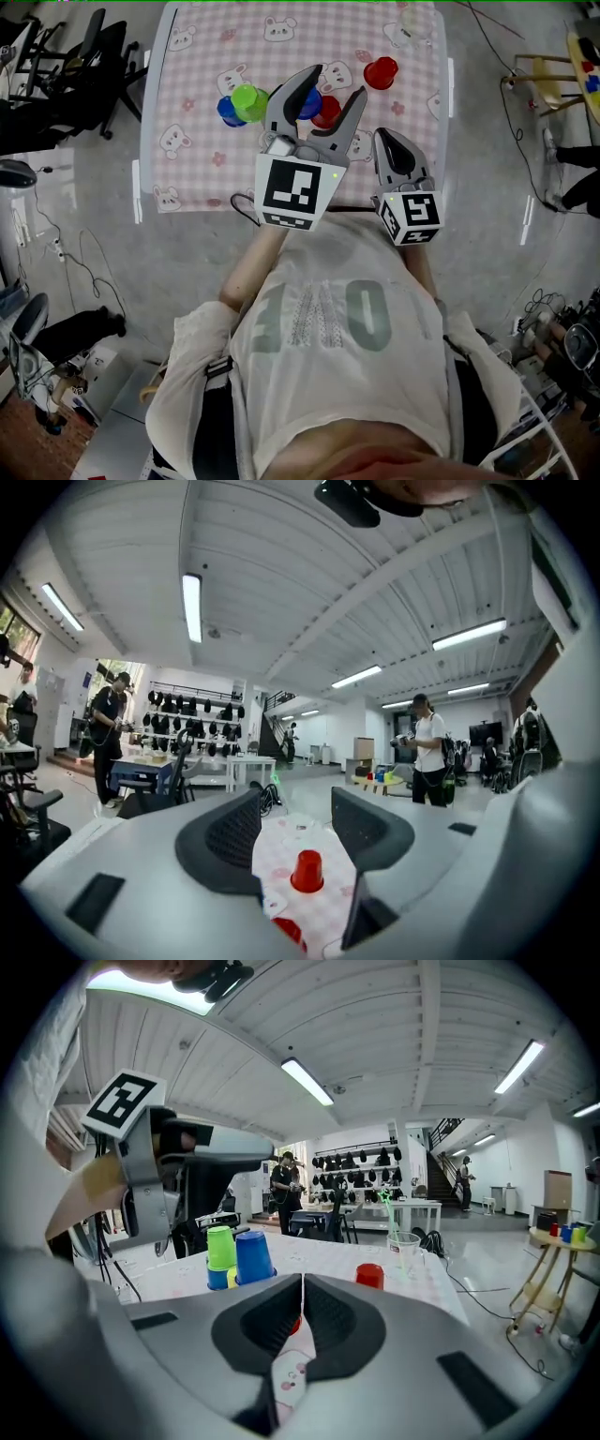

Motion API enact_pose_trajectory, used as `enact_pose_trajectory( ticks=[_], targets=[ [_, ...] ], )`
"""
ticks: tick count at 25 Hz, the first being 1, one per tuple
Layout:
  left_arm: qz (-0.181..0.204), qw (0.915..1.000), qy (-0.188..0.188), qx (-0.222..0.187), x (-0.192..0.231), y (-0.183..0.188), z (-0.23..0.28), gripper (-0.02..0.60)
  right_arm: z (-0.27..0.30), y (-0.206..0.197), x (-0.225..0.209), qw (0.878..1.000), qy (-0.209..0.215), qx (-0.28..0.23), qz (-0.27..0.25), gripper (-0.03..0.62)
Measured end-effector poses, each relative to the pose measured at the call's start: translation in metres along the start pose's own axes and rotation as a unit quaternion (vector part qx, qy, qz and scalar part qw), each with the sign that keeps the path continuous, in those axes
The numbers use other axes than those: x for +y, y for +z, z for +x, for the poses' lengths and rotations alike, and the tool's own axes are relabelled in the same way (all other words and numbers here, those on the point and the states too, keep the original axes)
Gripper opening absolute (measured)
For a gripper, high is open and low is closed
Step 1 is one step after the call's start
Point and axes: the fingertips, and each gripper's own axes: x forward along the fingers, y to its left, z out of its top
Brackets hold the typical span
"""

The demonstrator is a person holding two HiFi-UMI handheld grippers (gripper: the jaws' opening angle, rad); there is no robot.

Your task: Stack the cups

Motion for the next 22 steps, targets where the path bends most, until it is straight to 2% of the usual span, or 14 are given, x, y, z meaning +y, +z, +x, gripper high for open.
enact_pose_trajectory(
  ticks=[3,8,14,18,22],
  targets=[
    [0.013,0.9998,-0.014,0.003,-0.028,0.002,0.024,0.224,-0.007,0.000,-0.009,1.000,-0.005,-0.004,0.007,0.029],
    [0.034,0.9979,-0.009,0.055,-0.055,-0.026,0.073,0.224,-0.018,-0.009,-0.031,0.999,-0.015,-0.009,0.027,0.029],
    [0.024,0.9910,0.014,0.131,-0.056,-0.078,0.125,0.224,-0.026,-0.029,-0.058,0.999,-0.008,0.002,0.044,0.029],
    [0.045,0.9823,0.027,0.180,-0.049,-0.111,0.144,0.224,-0.032,-0.039,-0.072,0.999,-0.013,0.007,0.048,0.029],
    [0.044,0.9750,0.028,0.216,-0.043,-0.136,0.156,0.224,-0.038,-0.050,-0.083,0.998,-0.028,0.009,0.061,0.029]
  ],
)
